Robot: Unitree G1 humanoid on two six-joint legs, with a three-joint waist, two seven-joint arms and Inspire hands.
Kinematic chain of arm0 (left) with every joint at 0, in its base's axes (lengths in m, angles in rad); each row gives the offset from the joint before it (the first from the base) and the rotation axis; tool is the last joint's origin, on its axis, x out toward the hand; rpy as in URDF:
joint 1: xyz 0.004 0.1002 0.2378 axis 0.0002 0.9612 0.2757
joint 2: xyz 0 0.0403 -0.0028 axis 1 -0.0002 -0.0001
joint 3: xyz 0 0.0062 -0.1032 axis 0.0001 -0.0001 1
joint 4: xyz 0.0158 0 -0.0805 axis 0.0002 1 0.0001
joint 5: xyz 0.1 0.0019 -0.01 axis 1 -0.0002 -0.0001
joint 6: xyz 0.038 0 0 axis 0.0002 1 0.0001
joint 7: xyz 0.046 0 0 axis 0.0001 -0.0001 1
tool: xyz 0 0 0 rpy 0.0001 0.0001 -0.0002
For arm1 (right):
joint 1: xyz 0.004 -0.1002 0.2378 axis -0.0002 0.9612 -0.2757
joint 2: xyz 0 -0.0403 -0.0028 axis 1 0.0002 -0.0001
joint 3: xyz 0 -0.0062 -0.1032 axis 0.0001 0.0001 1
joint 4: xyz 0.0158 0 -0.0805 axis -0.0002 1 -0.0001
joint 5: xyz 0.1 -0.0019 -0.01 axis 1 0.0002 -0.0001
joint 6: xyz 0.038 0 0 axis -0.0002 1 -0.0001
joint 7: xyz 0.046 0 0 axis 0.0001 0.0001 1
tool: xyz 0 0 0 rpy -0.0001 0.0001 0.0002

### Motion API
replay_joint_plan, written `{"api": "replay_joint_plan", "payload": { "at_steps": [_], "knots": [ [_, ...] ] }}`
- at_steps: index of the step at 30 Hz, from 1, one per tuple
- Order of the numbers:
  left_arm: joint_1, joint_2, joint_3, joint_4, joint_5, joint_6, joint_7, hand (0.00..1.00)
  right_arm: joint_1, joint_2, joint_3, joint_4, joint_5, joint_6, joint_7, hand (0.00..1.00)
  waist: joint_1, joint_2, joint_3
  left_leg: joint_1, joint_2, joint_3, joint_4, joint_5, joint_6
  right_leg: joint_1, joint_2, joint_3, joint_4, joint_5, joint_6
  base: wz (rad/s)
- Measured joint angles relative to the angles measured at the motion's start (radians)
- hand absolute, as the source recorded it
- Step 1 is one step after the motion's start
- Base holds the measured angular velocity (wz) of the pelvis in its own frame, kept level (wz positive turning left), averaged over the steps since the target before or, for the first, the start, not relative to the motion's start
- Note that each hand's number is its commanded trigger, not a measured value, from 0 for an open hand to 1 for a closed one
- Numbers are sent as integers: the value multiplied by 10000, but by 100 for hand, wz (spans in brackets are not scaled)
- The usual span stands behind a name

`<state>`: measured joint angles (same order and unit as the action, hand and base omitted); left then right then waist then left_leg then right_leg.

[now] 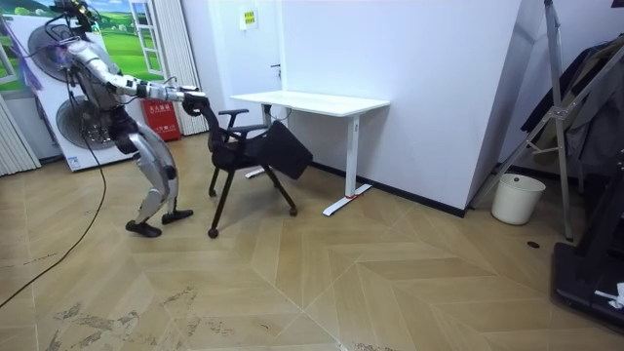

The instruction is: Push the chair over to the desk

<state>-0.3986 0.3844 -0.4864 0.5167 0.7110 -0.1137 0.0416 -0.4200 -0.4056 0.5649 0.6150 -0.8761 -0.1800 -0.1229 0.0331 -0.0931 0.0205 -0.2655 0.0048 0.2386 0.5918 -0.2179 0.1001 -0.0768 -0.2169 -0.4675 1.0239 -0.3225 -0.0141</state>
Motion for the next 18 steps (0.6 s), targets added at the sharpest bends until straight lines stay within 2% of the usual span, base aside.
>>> {"api": "replay_joint_plan", "payload": {
  "at_steps": [1, 2, 3, 4, 6, 8, 9, 10, 11, 12, 13, 15, 16, 17, 18],
  "knots": [
    [-51, 73, -38, 16, 26, -10, -51, 100, 13, 48, 0, 64, 52, 22, 3, 100, -26, 71, 41, 145, -5, -451, 16, -83, -15, -197, 108, 121, 423, 799, 50, 48],
    [-64, 130, -78, 27, 25, -26, -65, 100, 28, 88, 2, 117, 54, 50, -6, 100, -19, 140, 81, 230, 20, -639, 7, -129, -35, -372, 141, 235, 622, 963, 128, 32],
    [-64, 251, -87, 39, 17, -77, -78, 100, 35, 219, 12, 183, 49, 52, -23, 100, 42, 156, 103, 349, 18, -832, -2, -244, -64, -780, 213, 671, 951, 757, 270, 14],
    [-68, 308, -70, 46, 1, -138, -84, 100, 35, 272, 35, 177, 51, 55, -70, 100, 168, 225, 163, 443, 28, -950, 45, -367, -109, -1248, 191, 1081, 1073, 410, 301, 13],
    [-134, 312, -51, 95, 1, -139, -104, 100, 28, 289, 32, 132, 50, 61, -74, 100, 256, 247, 192, 507, 27, -1208, 141, -509, -168, -1966, 21, 1482, 773, 180, 317, 43],
    [-241, 333, -64, 228, 2, -241, -134, 100, 23, 303, 30, 145, 29, 66, -74, 100, 236, 306, 242, 537, 37, -1573, 353, -729, -307, -2409, -157, 1754, -302, 159, 365, 58],
    [-245, 347, -64, 242, 15, -254, -139, 100, 34, 333, 31, 157, 26, 59, -72, 100, 226, 239, 287, 627, 40, -1843, 406, -841, -451, -2415, -273, 1923, -1574, 222, 448, 64],
    [-246, 404, -88, 241, 26, -307, -147, 100, 48, 380, 32, 160, 27, 57, -71, 100, 237, 166, 282, 678, 108, -2020, 484, -964, -623, -2319, -294, 2122, -2979, 447, 572, 62],
    [-249, 446, -73, 234, 26, -340, -152, 100, 46, 391, 32, 139, 29, 52, -71, 100, 265, 133, 268, 674, 199, -2036, 588, -1054, -729, -2272, -273, 2218, -3631, 625, 662, 59],
    [-255, 513, -27, 231, 19, -411, -153, 100, 26, 394, 27, 83, 38, 49, -70, 100, 309, 95, 222, 642, 434, -2163, 938, -1302, -981, -2154, -215, 2104, -4004, 1233, 730, 38],
    [-227, 556, 65, 238, 19, -499, -152, 100, -16, 444, 22, 74, 34, 84, -45, 100, 475, 161, 232, 635, 757, -2060, 1144, -1484, -1310, -1996, 65, 2031, -3939, 1412, 403, 29],
    [-200, 550, 176, 173, 31, -497, -145, 100, -211, 425, 23, 80, 16, 90, 98, 100, 780, 364, 166, 684, 1165, -2011, 1042, -1572, -1586, -1978, 430, 1914, -3963, 1247, 94, -4],
    [-199, 561, 280, 130, 32, -482, -127, 100, -388, 453, 29, 112, -7, 117, 173, 100, 883, 377, 163, 734, 1266, -2012, 747, -1466, -1765, -1996, 531, 1841, -4071, 1224, -16, -5],
    [-196, 560, 307, 100, 34, -456, -104, 100, -445, 463, 33, 114, -60, 141, 183, 100, 886, 376, 164, 774, 1300, -2012, 567, -1396, -1812, -1971, 539, 1763, -4139, 1244, -38, 16],
    [-192, 560, 312, 10, 32, -355, -92, 100, -522, 473, 37, 112, -164, 154, 183, 100, 851, 397, 156, 862, 1391, -2008, 223, -1192, -1942, -1876, 586, 1614, -4315, 1276, -159, 25]
  ]
}}
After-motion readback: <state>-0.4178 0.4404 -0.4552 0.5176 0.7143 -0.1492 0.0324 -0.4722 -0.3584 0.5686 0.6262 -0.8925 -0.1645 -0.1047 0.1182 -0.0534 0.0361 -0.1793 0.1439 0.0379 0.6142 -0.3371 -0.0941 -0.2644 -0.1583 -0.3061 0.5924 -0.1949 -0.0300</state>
